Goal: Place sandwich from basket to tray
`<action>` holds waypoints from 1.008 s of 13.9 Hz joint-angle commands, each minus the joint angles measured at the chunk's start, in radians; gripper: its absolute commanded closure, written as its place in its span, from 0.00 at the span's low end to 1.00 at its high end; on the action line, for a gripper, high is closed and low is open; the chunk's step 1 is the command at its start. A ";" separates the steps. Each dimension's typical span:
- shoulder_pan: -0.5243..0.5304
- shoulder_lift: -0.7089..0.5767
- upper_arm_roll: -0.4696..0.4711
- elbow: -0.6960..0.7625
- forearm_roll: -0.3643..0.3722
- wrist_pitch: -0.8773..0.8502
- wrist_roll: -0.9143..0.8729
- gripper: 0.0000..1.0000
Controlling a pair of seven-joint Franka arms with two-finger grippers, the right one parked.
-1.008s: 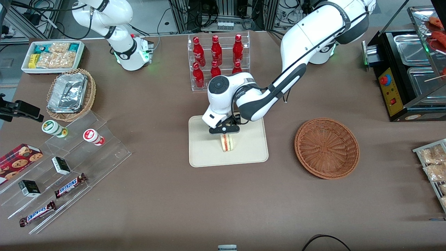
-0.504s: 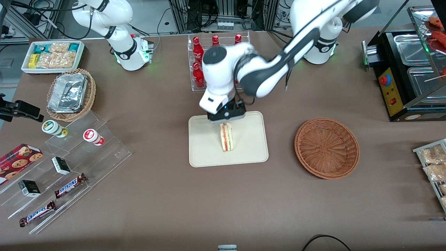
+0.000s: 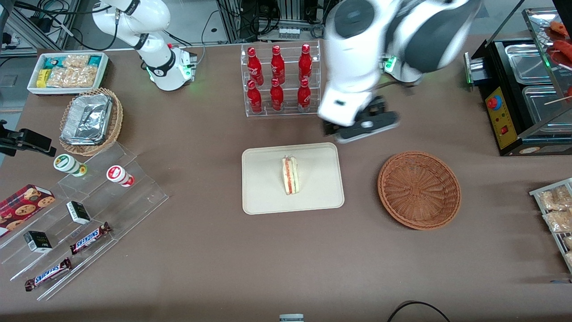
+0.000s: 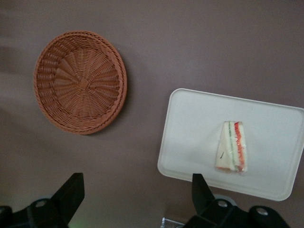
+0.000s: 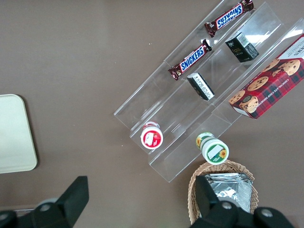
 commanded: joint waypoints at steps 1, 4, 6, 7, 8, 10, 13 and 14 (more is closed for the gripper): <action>0.027 -0.122 0.163 -0.020 -0.122 -0.056 0.249 0.00; -0.011 -0.205 0.408 -0.036 -0.232 -0.085 0.542 0.00; -0.014 -0.220 0.513 -0.037 -0.253 -0.105 0.715 0.00; -0.014 -0.230 0.541 -0.042 -0.258 -0.111 0.760 0.00; -0.014 -0.243 0.589 -0.054 -0.259 -0.110 0.826 0.00; -0.011 -0.233 0.624 -0.050 -0.259 -0.100 0.856 0.00; -0.002 -0.230 0.670 -0.043 -0.282 -0.099 0.909 0.00; -0.002 -0.228 0.673 -0.042 -0.281 -0.099 0.928 0.00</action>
